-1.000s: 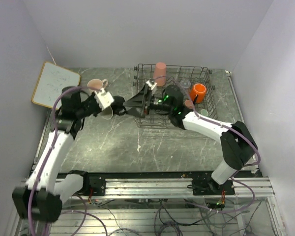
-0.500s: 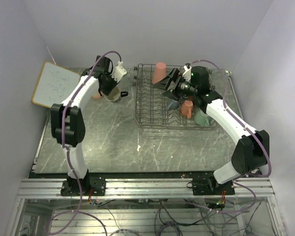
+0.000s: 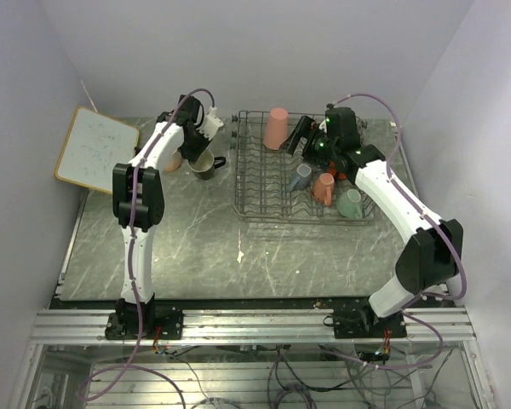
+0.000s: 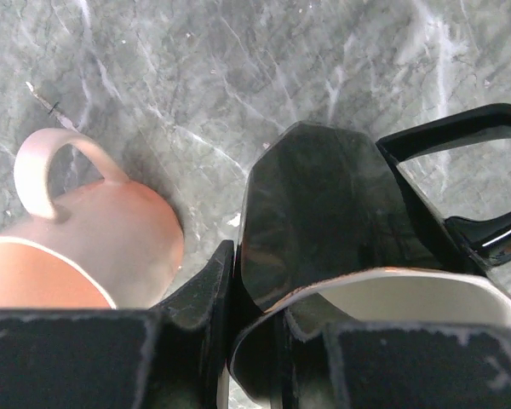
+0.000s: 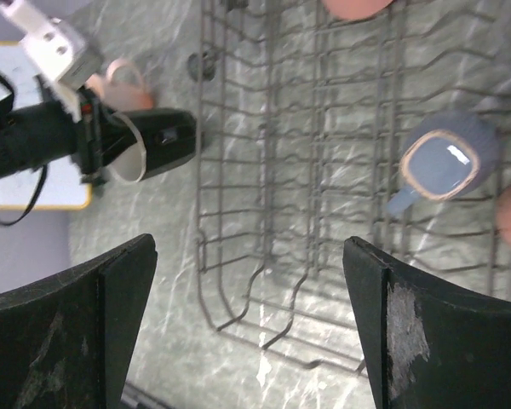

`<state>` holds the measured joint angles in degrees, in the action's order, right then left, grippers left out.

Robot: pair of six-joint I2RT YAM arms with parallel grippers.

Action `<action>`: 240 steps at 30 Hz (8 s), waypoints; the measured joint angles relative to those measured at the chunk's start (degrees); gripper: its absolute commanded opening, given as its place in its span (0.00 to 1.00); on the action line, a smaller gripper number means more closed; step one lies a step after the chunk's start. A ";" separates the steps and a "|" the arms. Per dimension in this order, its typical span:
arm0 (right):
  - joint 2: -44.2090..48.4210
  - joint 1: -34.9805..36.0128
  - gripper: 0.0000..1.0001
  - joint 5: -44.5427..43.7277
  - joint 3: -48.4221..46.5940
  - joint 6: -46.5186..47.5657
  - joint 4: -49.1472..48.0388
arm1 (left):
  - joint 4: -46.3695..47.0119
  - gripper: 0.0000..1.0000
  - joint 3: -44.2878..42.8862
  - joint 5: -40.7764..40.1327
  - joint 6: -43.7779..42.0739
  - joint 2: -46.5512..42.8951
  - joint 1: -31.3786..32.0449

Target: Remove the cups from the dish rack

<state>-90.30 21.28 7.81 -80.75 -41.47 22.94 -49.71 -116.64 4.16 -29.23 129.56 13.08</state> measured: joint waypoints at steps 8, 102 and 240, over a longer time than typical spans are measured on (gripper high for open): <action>-9.77 0.00 0.98 -10.16 -8.70 6.64 0.90 | 1.27 0.62 -1.70 -1.95 2.34 0.92 -0.33; -0.55 9.64 0.15 20.31 10.47 -14.21 -20.65 | -10.47 0.99 43.17 37.90 -38.47 -73.29 -20.85; -19.26 -10.23 0.00 -35.45 -4.26 19.06 1.49 | -21.70 0.99 13.99 7.69 -4.31 -34.95 -4.66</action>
<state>-109.56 11.05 -27.64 -85.01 -22.41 24.43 -71.42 -102.65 11.86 -33.54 94.61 8.43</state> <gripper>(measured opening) 0.153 0.989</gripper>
